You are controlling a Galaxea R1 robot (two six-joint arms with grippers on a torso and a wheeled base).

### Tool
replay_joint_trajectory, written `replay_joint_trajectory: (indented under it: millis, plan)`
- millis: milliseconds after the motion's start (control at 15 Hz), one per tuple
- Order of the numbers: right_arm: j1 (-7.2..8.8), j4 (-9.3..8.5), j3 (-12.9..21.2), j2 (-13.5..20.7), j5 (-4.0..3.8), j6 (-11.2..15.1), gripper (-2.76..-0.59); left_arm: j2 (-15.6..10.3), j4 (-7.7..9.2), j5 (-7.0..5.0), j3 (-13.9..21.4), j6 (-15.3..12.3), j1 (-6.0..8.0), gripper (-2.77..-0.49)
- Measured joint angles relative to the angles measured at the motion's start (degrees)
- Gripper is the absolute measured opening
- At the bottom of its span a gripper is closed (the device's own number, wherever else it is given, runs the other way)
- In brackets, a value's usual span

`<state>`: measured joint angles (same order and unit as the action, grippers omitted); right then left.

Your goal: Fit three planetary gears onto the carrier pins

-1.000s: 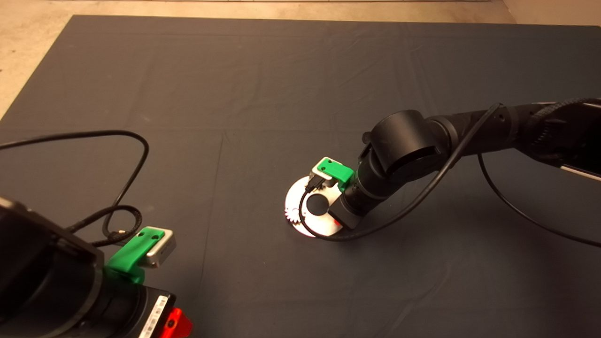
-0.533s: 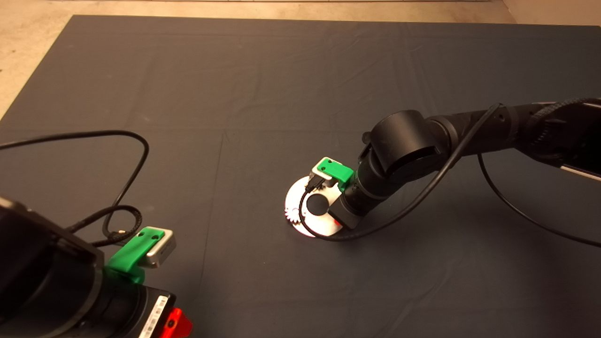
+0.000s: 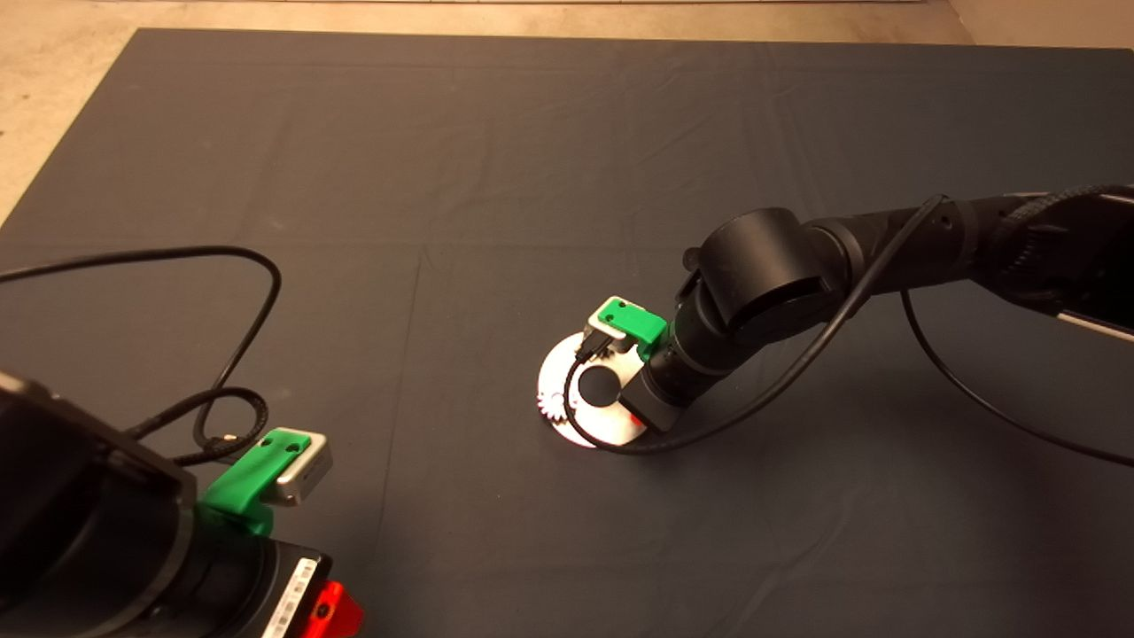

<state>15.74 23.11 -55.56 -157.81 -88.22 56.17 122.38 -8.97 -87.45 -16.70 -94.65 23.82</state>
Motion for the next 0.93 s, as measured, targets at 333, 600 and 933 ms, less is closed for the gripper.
replay_joint_trajectory:
  millis: [333, 600, 933]
  plan:
    - [-0.01, 0.28, -0.6, -0.7, -0.65, 0.0, -2.4, 0.0, -0.01, -0.01, 0.0, 0.0, -0.01, -0.77]
    - [-0.01, 0.26, -1.3, -1.1, -0.67, 0.0, -2.4, 0.0, 0.0, -0.01, 0.0, 0.0, -0.01, -0.77]
    - [-0.04, 0.27, -2.2, -1.3, -0.37, -0.2, -2.4, 0.0, 0.0, 0.01, 0.0, 0.0, -0.01, -0.77]
